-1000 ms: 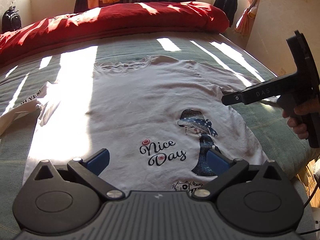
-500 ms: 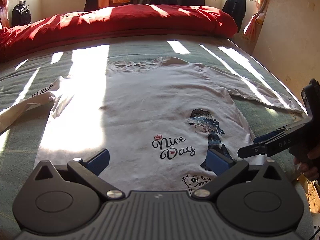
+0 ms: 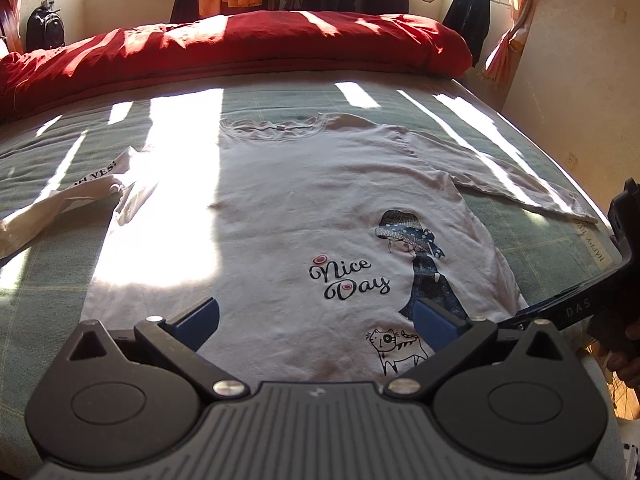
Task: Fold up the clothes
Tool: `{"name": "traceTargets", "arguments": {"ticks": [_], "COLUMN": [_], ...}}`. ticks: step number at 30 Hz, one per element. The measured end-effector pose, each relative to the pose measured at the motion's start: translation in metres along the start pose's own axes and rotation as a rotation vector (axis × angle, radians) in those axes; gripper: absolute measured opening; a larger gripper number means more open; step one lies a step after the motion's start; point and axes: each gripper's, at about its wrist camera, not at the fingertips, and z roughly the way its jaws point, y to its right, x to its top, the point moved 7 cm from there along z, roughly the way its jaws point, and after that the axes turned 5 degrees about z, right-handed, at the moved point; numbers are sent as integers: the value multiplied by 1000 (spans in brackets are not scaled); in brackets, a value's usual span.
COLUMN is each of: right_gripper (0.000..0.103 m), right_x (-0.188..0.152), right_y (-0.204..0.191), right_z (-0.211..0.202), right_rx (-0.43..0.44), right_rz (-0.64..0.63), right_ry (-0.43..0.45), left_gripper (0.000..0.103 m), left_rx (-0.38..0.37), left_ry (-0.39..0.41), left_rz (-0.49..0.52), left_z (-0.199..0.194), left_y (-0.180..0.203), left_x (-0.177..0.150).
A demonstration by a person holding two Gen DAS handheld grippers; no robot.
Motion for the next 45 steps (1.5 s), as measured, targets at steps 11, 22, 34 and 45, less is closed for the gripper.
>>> {"name": "traceTargets", "arguments": {"ticks": [11,22,34,45], "right_gripper": [103,103,103,103], "right_x": [21,17,8,0], "right_y": [-27,-31,-31,-36], "right_z": [-6,21,25,25], "right_rx": [49,-7,-11,-43], "right_rz": [29,59,54,-46], "right_ry": [148,218,290,317], "left_gripper": [103,103,103,103], "left_rx": [-38,-21,-8,2], "left_ry": [-132,-248,-252,-210], "left_rz": [-45,-13,6,51], "left_z": [43,51,53,46], "left_y": [-12,-16,-15,-11], "left_x": [-40,-76,-85,-86]}}
